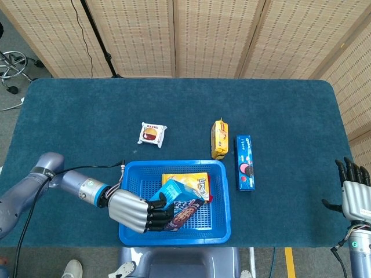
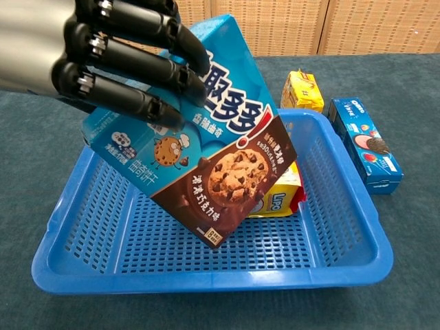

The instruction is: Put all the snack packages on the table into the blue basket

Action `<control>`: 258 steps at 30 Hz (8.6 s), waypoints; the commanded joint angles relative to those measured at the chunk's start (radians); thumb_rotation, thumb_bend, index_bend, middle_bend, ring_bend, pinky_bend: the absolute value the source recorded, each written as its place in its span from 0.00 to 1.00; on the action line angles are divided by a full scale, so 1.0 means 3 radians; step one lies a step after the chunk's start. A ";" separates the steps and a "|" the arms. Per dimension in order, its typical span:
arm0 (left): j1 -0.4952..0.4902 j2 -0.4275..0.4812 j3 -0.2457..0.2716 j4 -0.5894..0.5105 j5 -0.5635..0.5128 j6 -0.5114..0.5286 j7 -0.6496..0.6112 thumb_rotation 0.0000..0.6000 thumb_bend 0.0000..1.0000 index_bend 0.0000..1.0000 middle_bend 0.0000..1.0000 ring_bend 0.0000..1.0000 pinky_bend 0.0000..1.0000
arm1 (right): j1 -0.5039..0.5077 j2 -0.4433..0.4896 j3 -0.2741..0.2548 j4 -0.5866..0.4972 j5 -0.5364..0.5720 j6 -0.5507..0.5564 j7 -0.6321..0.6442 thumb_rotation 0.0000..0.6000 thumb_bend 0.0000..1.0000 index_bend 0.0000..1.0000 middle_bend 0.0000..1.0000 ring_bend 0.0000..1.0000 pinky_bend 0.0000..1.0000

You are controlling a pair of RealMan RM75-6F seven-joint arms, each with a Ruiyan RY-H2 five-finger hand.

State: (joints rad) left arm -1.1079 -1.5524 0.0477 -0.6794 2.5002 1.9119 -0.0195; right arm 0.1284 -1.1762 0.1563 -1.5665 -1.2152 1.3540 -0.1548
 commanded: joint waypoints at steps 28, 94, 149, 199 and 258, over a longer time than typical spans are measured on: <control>-0.0176 -0.0192 0.0159 0.0430 -0.0784 0.0154 -0.0023 1.00 0.00 0.00 0.00 0.00 0.21 | 0.0021 -0.0003 -0.0012 -0.0027 0.0063 -0.0048 -0.0067 1.00 0.00 0.00 0.00 0.00 0.00; -0.0112 -0.0857 -0.0648 0.0384 -0.3877 -0.4720 -0.1139 1.00 0.06 0.53 0.45 0.50 0.51 | 0.0117 0.0005 -0.0051 -0.0010 0.0162 -0.0275 -0.0035 1.00 0.00 0.00 0.00 0.00 0.00; 0.1504 0.2080 -0.0109 -0.3478 -0.3447 -0.2328 -0.0316 1.00 0.00 0.00 0.00 0.00 0.00 | 0.0708 0.0389 0.0196 0.0001 -0.0279 -0.0726 0.0210 1.00 0.00 0.00 0.00 0.00 0.00; 0.2301 0.1604 -0.0433 -0.3329 -0.4006 -0.2266 0.0108 1.00 0.00 0.00 0.00 0.00 0.00 | 0.3070 -0.0614 -0.0180 0.1857 -0.1472 -0.2517 0.2527 1.00 0.00 0.00 0.00 0.00 0.00; 0.2358 0.1641 -0.0554 -0.3249 -0.3997 -0.2508 -0.0079 1.00 0.00 0.00 0.00 0.00 0.00 | 0.3229 -0.0767 -0.0734 0.2105 -0.1361 -0.2624 0.0654 1.00 0.00 0.00 0.00 0.00 0.00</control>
State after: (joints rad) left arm -0.4007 -1.0602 -0.1184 -1.6540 1.3012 1.1596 -0.0433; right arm 1.1061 -1.3602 -0.0518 -0.9734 -1.5937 0.5239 -0.0299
